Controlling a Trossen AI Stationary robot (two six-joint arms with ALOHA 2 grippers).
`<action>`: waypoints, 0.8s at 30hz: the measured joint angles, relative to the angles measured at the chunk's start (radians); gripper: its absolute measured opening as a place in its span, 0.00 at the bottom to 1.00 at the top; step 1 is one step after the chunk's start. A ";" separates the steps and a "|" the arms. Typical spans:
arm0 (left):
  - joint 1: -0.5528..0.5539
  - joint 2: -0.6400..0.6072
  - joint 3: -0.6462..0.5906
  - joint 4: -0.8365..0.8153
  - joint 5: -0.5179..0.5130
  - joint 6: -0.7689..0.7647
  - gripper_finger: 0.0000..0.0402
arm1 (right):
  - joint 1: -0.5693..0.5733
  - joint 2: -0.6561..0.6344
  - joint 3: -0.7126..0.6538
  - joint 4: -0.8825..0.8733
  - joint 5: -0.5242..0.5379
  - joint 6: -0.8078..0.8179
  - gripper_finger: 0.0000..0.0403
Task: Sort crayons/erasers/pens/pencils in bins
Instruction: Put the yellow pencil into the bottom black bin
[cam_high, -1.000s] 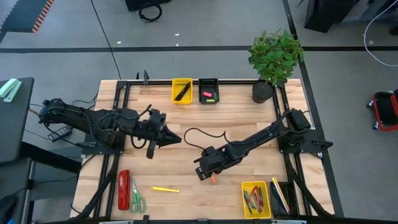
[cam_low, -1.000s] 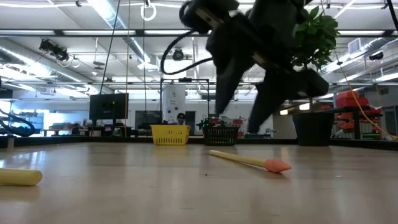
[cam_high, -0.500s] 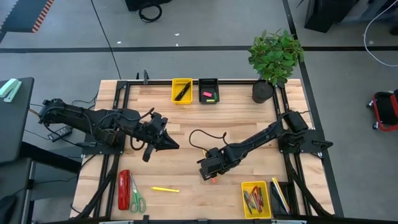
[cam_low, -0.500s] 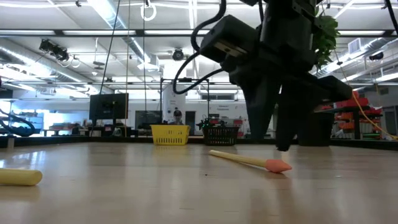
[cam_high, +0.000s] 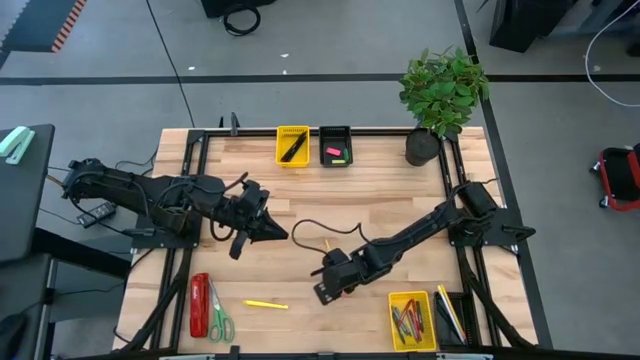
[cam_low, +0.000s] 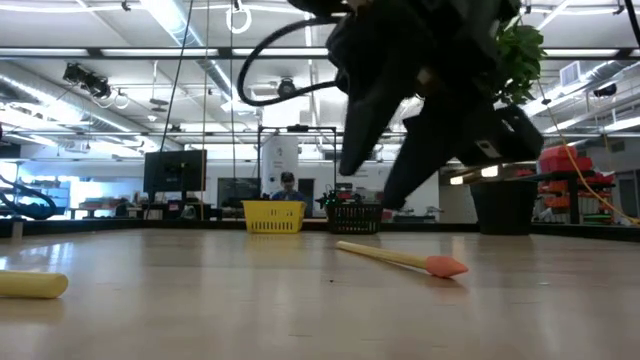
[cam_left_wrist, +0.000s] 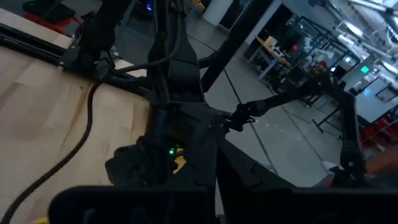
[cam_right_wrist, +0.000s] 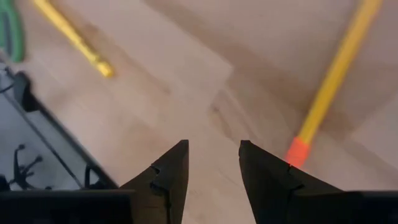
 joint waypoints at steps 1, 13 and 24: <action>0.000 0.000 0.000 0.004 0.000 -0.009 0.05 | 0.000 0.000 0.000 0.011 0.000 -0.012 0.36; 0.000 0.000 0.000 0.014 0.000 -0.074 0.05 | -0.029 0.000 0.000 0.027 0.120 0.007 0.37; 0.000 0.000 0.000 0.011 0.004 -0.079 0.06 | -0.032 0.000 0.130 -0.070 0.217 0.190 0.36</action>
